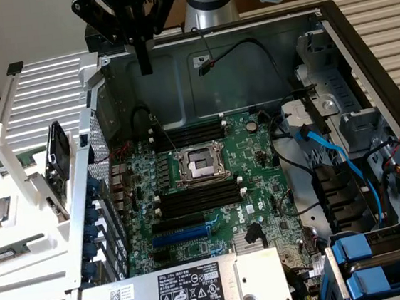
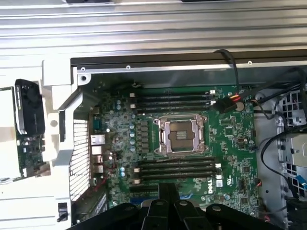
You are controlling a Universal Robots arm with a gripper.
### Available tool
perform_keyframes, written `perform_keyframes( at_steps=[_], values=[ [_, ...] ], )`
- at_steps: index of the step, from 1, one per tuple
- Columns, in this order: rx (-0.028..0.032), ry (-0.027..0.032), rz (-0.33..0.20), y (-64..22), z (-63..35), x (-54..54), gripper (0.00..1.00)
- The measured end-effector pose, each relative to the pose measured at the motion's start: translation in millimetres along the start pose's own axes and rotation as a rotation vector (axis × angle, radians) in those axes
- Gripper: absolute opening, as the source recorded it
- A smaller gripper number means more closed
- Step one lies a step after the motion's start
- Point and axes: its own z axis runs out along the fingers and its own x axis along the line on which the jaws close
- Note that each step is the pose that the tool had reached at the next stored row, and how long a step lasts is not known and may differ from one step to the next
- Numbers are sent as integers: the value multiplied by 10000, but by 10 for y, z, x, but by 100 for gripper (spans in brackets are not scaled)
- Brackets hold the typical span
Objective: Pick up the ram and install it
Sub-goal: 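Reach for the ram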
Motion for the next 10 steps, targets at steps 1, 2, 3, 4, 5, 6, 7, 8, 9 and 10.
perform_keyframes(
  at_steps=[1,2,3,4,5,6,7,8,9,10],
  values=[
    [-1,-13,-1,-3,-2,42,11],
    [-2,-25,-2,-6,-3,85,11],
    [-4,-49,-2,-12,-7,171,11],
    [-5,-61,-3,-15,-8,213,11],
    [-5,-70,-4,-18,-10,256,11],
    [-6,-81,-4,-21,-12,303,11],
    [-6,-90,-4,-24,-14,346,11],
    [-7,-99,-5,-27,-15,389,11],
    [-8,-108,-6,-30,-17,435,11],
    [-9,-116,-6,-33,-19,479,11]
  ],
)
